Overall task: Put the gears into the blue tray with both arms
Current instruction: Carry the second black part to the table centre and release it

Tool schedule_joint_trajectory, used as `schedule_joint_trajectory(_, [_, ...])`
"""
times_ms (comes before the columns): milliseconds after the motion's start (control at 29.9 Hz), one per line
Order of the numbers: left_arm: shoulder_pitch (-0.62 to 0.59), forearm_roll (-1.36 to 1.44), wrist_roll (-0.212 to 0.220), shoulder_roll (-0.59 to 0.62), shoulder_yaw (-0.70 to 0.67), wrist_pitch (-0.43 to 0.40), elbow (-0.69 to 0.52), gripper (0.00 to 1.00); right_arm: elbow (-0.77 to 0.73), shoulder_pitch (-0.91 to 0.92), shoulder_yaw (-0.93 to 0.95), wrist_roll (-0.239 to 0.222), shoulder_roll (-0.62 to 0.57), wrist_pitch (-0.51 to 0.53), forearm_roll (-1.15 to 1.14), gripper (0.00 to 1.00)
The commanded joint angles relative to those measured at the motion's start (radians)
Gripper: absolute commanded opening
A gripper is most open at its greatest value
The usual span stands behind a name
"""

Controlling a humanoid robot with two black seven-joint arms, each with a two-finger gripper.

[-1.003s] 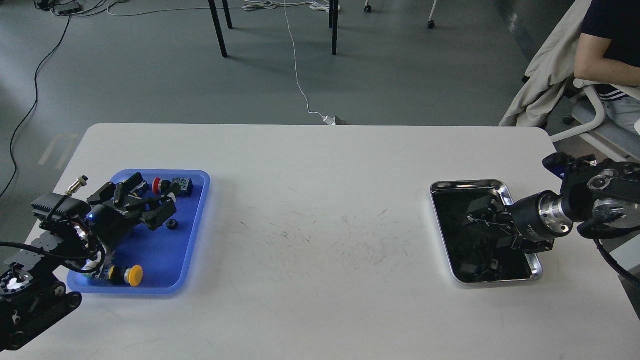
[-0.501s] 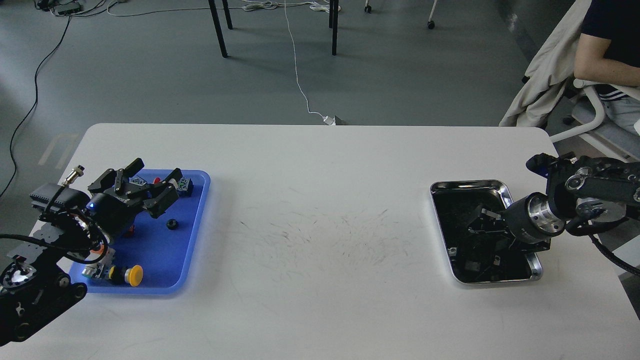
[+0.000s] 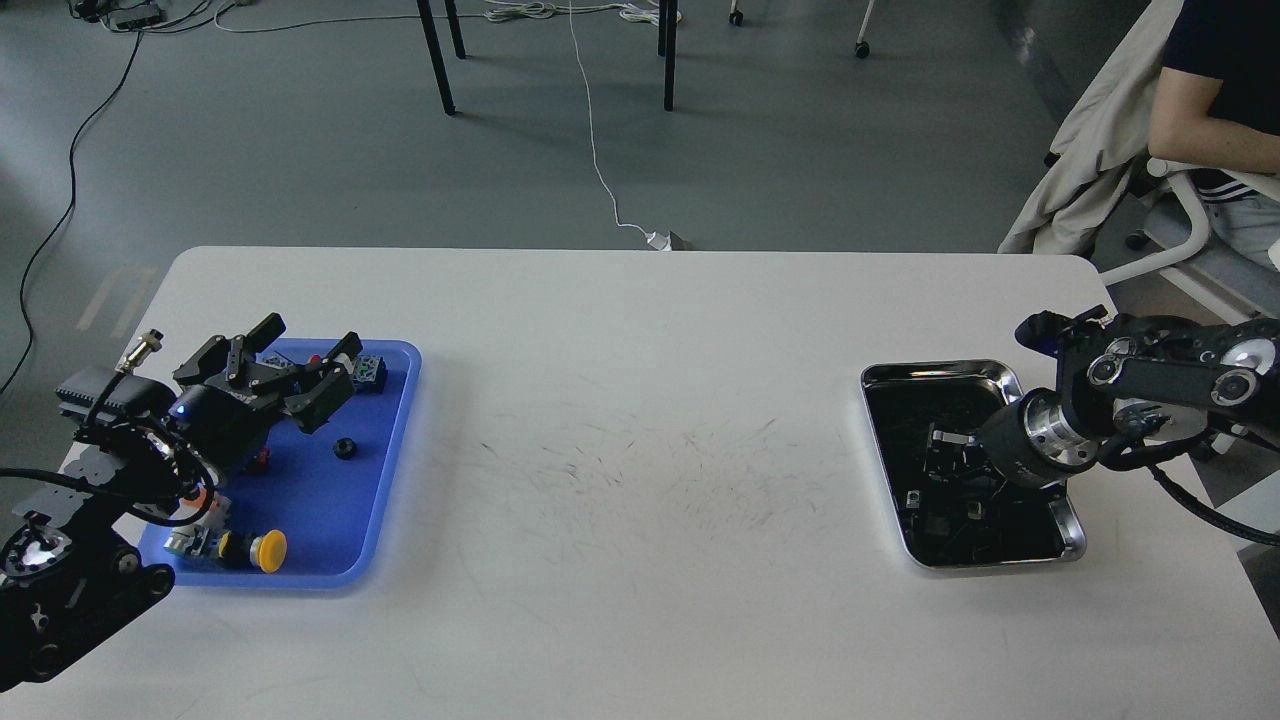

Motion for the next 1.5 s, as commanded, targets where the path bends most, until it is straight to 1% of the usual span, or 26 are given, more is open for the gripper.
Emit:
schedule_joint_trajectory(0, [0.000,0.000,0.000,-0.003,0.000,0.000,0.000,0.97,-0.005,0.010,-0.002,0.006,0.000,-0.001,-0.013,0.01])
schedule_joint_trajectory(201, [0.000,0.000,0.000,-0.003,0.000,0.000,0.000,0.97,0.012,0.082,0.000,0.007,-0.011,-0.001,-0.007,0.01])
schedule_joint_trajectory(334, [0.002,-0.002,0.000,-0.003,0.000,0.000,0.000,0.97,0.096,0.202,0.013,0.010,-0.031,-0.001,0.013,0.01])
schedule_joint_trajectory(468, [0.002,-0.012,0.000,-0.004,-0.002,0.000,0.002,0.97,0.135,0.299,0.024,0.032,0.010,-0.001,0.130,0.01])
schedule_joint_trajectory(535, [-0.001,-0.038,0.000,-0.010,0.000,0.000,0.005,0.97,0.125,0.323,0.043,0.047,0.096,-0.001,0.201,0.01])
schedule_joint_trajectory(635, [-0.014,-0.061,0.002,-0.016,0.000,0.000,0.009,0.97,0.098,0.317,0.093,0.073,0.237,-0.003,0.241,0.01])
schedule_joint_trajectory(769, [-0.024,-0.071,0.008,-0.019,-0.002,0.000,0.015,0.97,-0.006,0.268,0.125,0.127,0.462,-0.046,0.244,0.01])
schedule_joint_trajectory(836, [-0.034,-0.077,0.011,-0.022,-0.002,0.000,0.017,0.97,-0.062,0.227,0.135,0.135,0.551,-0.058,0.244,0.01])
schedule_joint_trajectory(1070, [-0.051,-0.135,0.011,-0.029,0.000,0.000,0.017,0.97,-0.244,0.046,0.155,0.133,0.551,-0.081,0.231,0.02])
schedule_joint_trajectory(1170, [-0.051,-0.137,0.011,-0.029,0.000,0.000,0.017,0.97,-0.246,0.020,0.156,0.132,0.551,-0.083,0.227,0.05])
schedule_joint_trajectory(1203, [-0.051,-0.137,0.011,-0.030,0.000,0.000,0.017,0.97,-0.249,0.017,0.156,0.132,0.551,-0.085,0.227,0.08])
schedule_joint_trajectory(1237, [-0.051,-0.135,0.011,-0.030,0.000,0.000,0.017,0.97,-0.252,0.010,0.156,0.132,0.551,-0.091,0.227,0.15])
schedule_joint_trajectory(1270, [-0.051,-0.137,0.011,-0.030,0.000,0.000,0.017,0.98,-0.252,0.004,0.156,0.132,0.551,-0.095,0.227,0.19])
schedule_joint_trajectory(1471, [-0.052,-0.137,0.011,-0.030,0.002,0.000,0.017,0.97,-0.218,-0.013,0.234,0.135,0.551,-0.095,0.237,0.20])
